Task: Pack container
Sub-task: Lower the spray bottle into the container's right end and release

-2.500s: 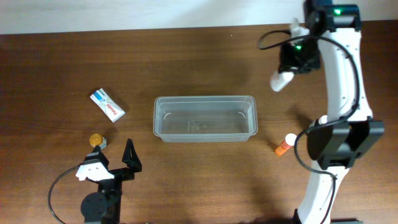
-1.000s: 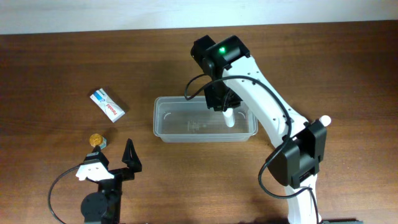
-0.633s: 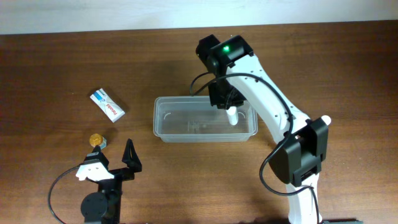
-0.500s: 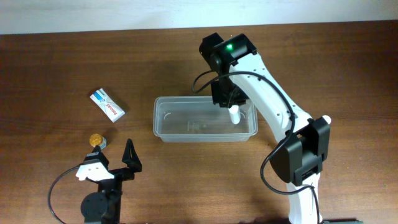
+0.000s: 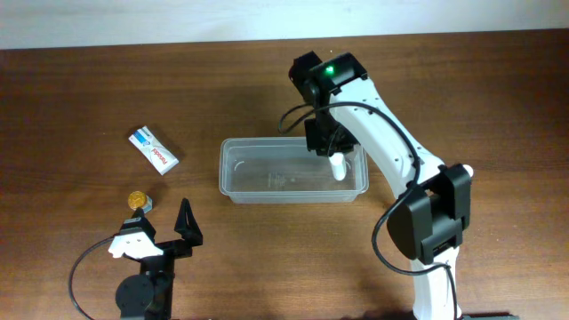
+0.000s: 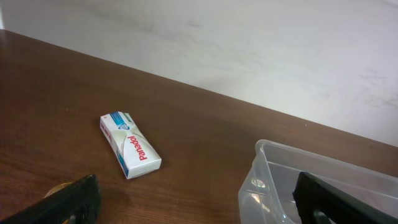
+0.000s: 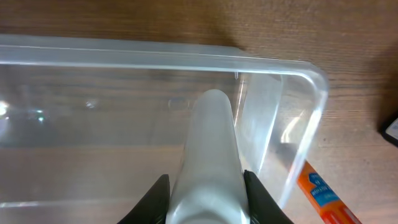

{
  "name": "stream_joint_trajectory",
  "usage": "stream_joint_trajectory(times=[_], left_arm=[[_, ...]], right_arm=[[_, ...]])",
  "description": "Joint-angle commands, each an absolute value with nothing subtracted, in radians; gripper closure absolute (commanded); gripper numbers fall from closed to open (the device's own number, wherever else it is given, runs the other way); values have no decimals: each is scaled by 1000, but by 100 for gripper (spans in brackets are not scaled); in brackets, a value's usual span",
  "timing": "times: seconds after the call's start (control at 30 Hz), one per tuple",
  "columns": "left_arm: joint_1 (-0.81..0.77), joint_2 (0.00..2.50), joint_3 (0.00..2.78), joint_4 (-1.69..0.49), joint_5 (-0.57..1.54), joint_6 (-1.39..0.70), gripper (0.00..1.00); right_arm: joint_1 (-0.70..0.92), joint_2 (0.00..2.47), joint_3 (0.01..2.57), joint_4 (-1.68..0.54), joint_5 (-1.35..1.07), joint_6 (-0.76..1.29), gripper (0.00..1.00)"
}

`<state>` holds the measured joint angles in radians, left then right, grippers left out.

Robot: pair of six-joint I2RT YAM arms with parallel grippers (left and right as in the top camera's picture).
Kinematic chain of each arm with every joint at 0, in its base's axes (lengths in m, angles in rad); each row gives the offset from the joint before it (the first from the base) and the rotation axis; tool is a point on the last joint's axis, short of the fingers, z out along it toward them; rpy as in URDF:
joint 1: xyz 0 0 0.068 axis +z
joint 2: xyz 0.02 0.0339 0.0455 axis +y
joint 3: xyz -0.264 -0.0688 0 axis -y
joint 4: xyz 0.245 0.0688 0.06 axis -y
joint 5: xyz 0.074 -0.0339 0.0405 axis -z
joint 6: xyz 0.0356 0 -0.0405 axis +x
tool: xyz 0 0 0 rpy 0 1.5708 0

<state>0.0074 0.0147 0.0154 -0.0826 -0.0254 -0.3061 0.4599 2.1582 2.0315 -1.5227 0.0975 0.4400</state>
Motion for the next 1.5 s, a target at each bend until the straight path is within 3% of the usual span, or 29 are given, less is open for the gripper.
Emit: stream_joint_trajectory(times=[0.0, 0.63, 1.07, 1.47], left_arm=[[11, 5, 9, -83, -14, -298, 1], [11, 5, 9, -83, -14, -298, 1], [11, 5, 9, -83, -14, -298, 1], [11, 5, 9, -83, -14, -297, 1]], right_arm=[[444, 2127, 1974, -1490, 116, 447, 83], [402, 2128, 1868, -1349, 117, 427, 82], [402, 2128, 1868, -1348, 117, 423, 56], [392, 2125, 1884, -1382, 118, 416, 50]])
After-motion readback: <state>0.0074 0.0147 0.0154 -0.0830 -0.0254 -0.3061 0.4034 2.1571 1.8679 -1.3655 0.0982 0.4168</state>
